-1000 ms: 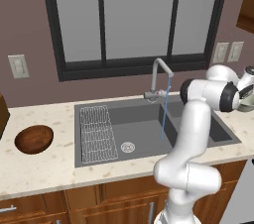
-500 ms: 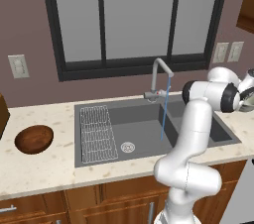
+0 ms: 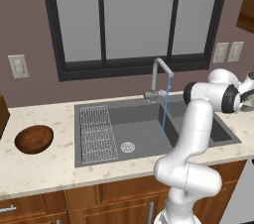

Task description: Rinse each bowl for a few seconds and place them down in the sink or on the counter.

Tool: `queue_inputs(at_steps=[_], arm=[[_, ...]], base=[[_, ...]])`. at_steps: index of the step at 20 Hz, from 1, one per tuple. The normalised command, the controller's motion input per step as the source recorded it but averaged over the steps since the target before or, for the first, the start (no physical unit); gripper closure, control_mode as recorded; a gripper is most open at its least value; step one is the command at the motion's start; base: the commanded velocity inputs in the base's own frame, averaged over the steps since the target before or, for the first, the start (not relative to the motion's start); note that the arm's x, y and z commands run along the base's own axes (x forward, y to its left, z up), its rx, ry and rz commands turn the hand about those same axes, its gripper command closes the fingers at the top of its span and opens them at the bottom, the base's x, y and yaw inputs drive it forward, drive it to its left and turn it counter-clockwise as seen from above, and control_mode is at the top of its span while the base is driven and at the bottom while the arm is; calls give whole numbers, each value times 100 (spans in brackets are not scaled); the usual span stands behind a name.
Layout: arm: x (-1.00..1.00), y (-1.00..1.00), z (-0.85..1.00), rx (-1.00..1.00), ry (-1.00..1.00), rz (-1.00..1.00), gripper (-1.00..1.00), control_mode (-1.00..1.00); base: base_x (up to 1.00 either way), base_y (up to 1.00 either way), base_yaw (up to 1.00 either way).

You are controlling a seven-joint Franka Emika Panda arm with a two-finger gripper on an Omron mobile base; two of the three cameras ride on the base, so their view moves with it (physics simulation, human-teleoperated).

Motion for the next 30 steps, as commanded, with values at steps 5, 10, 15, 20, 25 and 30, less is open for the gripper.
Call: queue_inputs(at_steps=[5, 10, 15, 20, 25, 30], arm=[[-5, -1, -4, 2, 0, 4, 100, -100], [-13, 19, 1, -5, 0, 1, 100, -100], [-8, 49, 43, -10, -3, 10, 100, -100], [-16, 57, 42, -10, -3, 18, 100, -100], [-26, 32, 37, -6, 1, 21, 100, -100], [-19, 29, 31, -2, 12, 29, 100, -100]], base=[[0, 0, 0], [0, 0, 0], [0, 0, 0], [0, 0, 0], [0, 0, 0], [0, 0, 0]])
